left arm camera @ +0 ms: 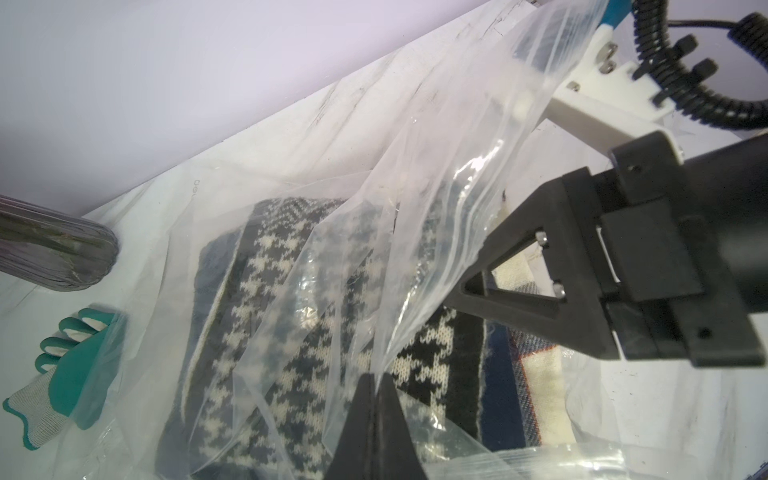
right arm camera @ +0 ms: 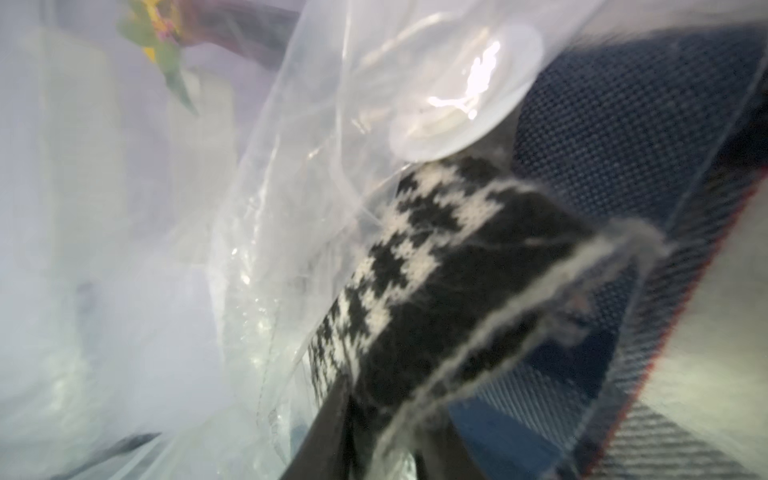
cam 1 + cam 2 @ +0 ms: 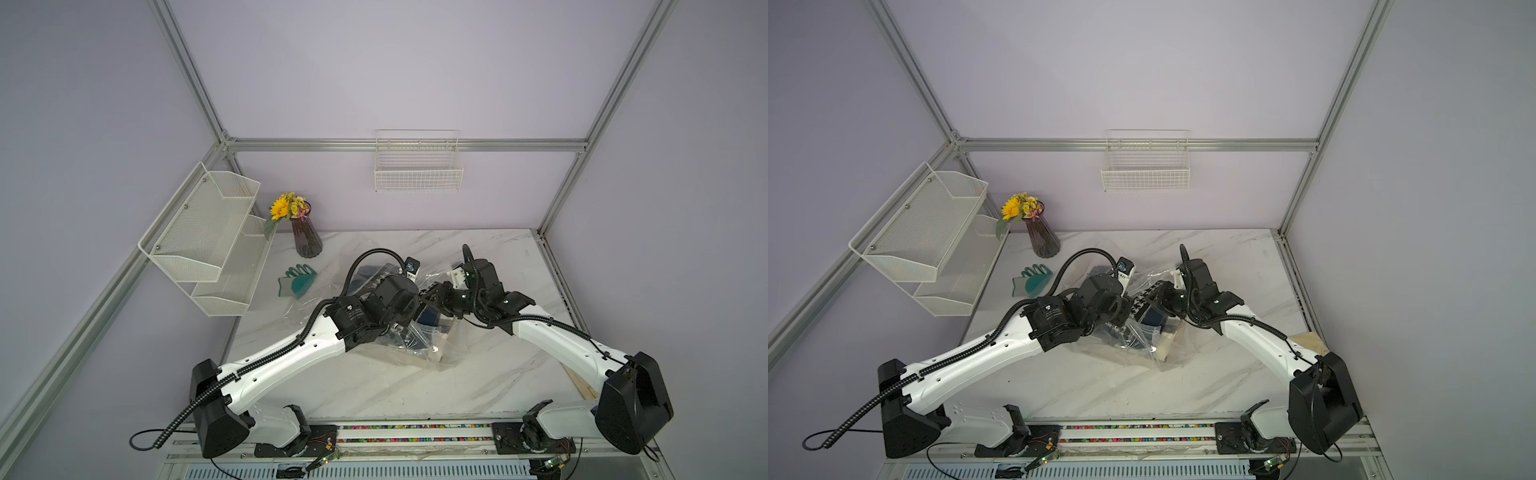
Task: Take the scarf out of the vacuum bag
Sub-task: Take out the scarf from the vacuum bag.
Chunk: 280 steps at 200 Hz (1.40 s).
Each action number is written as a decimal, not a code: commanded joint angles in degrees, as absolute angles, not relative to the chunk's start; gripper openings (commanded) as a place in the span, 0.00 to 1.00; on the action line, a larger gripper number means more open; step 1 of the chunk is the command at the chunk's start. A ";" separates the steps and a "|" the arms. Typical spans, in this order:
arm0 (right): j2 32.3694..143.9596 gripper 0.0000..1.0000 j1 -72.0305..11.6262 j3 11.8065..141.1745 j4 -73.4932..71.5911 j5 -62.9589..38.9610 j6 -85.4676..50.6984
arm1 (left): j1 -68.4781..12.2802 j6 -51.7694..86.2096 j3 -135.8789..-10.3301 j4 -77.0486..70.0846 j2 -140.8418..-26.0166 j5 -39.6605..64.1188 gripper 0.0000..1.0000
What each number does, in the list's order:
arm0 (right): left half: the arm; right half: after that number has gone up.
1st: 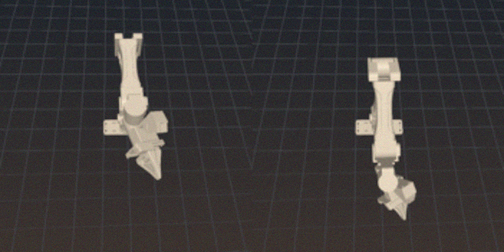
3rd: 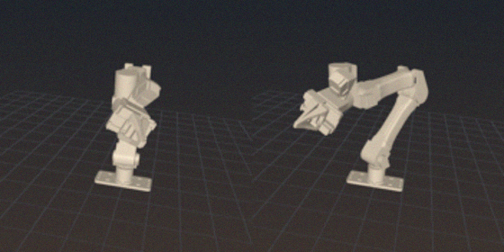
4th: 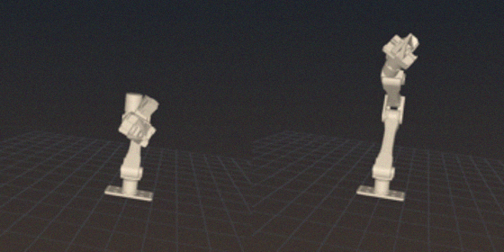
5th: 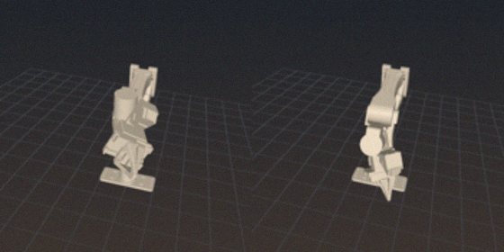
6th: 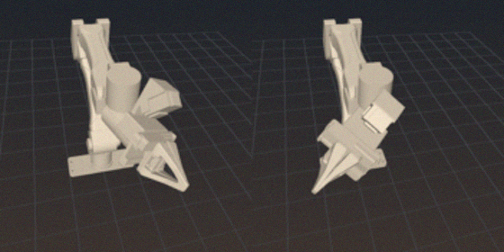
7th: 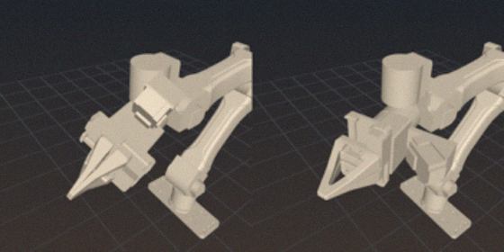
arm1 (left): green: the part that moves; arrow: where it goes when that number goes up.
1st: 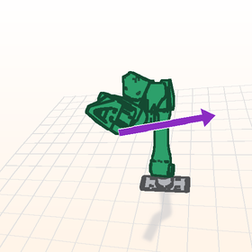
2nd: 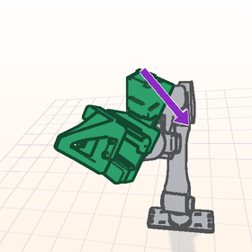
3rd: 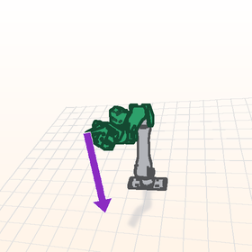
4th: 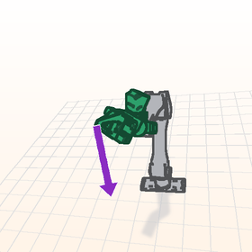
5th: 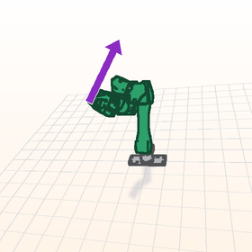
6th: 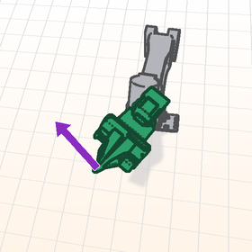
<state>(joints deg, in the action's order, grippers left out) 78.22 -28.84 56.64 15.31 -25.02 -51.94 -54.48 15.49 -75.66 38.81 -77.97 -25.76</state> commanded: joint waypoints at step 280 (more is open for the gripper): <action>85.20 0.30 -27.10 56.59 9.07 -23.44 -47.76 | -54.07 17.07 -68.41 38.46 -73.63 -23.26 0.00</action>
